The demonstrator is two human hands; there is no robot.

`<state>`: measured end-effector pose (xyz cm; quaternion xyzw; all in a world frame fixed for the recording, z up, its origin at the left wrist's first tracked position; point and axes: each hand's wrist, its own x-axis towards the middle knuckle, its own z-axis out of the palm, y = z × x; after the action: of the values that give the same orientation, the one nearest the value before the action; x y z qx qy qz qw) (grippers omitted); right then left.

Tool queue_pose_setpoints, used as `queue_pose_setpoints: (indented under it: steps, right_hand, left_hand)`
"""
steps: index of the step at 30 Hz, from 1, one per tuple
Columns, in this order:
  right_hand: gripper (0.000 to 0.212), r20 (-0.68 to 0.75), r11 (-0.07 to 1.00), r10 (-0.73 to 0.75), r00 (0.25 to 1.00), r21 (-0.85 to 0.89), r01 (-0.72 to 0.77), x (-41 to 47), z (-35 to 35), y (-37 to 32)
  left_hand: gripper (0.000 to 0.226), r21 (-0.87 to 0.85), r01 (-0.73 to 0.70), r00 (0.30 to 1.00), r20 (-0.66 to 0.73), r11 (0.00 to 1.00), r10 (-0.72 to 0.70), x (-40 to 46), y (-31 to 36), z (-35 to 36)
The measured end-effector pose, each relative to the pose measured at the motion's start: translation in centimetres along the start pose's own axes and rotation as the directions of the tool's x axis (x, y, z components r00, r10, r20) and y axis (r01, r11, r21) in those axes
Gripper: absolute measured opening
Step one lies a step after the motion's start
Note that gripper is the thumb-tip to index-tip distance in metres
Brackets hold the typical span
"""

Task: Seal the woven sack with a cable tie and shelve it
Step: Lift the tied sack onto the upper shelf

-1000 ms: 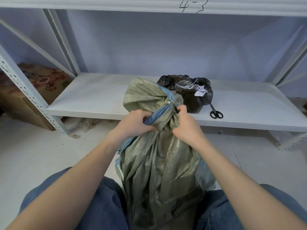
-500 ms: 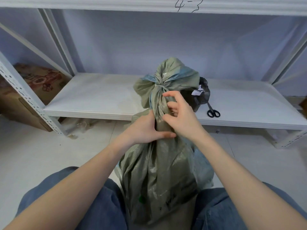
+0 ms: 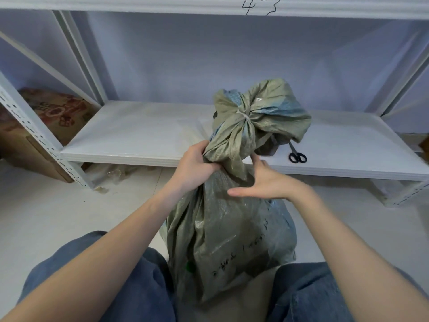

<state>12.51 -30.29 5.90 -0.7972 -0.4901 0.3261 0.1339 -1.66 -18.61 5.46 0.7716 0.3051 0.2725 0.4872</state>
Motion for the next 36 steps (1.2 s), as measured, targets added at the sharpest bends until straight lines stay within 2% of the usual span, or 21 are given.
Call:
queue_pose_setpoints:
  steps: [3,5,7,9,11,13,16,19,22,25,30,33,36]
  right_hand:
    - [0.132,-0.165,0.985,-0.120,0.979,0.101,0.138,1.4,2.7,-1.1]
    - [0.128,-0.289,0.974,-0.140,0.947,0.134,0.185,1.9,3.2,-1.3]
    - [0.115,-0.376,0.964,-0.166,0.912,0.131,0.230,1.5,2.8,-1.6]
    - [0.092,-0.409,0.913,-0.212,0.888,0.240,0.329,0.6,2.1,-2.0]
    - [0.072,-0.425,0.859,-0.222,0.878,0.342,0.382,-0.1,1.6,-2.3]
    - [0.061,-0.471,0.832,-0.225,0.853,0.363,0.420,-0.7,1.0,-2.4]
    - [0.051,-0.570,0.830,-0.218,0.792,0.318,0.457,-1.6,-0.7,-2.6]
    - [0.045,-0.620,0.874,-0.191,0.761,0.245,0.420,-2.2,-2.2,-3.7]
    - [0.043,-0.656,0.871,-0.253,0.711,0.165,0.462,-3.4,-3.9,-5.7]
    - [0.037,-0.687,0.871,-0.301,0.662,0.084,0.483,-4.9,-6.2,-7.8]
    - [0.029,-0.778,0.890,-0.254,0.575,0.044,0.453,-8.1,-11.4,-11.1]
    - [0.032,-0.838,0.883,-0.233,0.494,0.031,0.469,-10.7,-15.2,-13.4]
    - [0.037,-0.879,0.866,-0.251,0.406,-0.016,0.499,-13.6,-18.9,-16.0]
  left_hand:
    - [0.051,-0.105,-0.087,0.992,0.078,0.991,0.095,-0.6,1.3,0.7]
    - [0.051,-0.161,-0.117,0.985,0.108,0.980,0.135,-0.7,2.0,0.7]
    - [0.051,-0.242,-0.125,0.979,0.128,0.962,0.160,-0.8,2.8,0.5]
    - [0.052,-0.300,-0.131,0.976,0.127,0.945,0.176,-0.7,3.5,0.2]
    - [0.052,-0.327,-0.133,0.977,0.114,0.936,0.179,-0.7,4.3,0.3]
    - [0.052,-0.313,-0.155,0.973,0.115,0.937,0.199,-0.8,5.4,0.5]
    - [0.053,-0.190,-0.258,0.946,0.147,0.947,0.288,-0.7,7.3,0.2]
    - [0.046,-0.012,-0.360,0.909,0.220,0.933,0.354,0.0,10.0,-1.2]
    - [0.044,0.152,-0.421,0.899,0.204,0.894,0.388,0.2,12.5,-2.9]
    - [0.061,0.219,-0.435,0.897,0.197,0.874,0.397,-0.5,15.0,-4.6]
    - [0.092,0.315,-0.451,0.891,0.098,0.835,0.444,-2.0,18.9,-6.8]
    - [0.097,0.417,-0.515,0.831,0.028,0.749,0.556,-3.1,21.4,-7.6]
    - [0.097,0.604,-0.565,0.728,0.043,0.562,0.685,-4.8,24.3,-8.2]
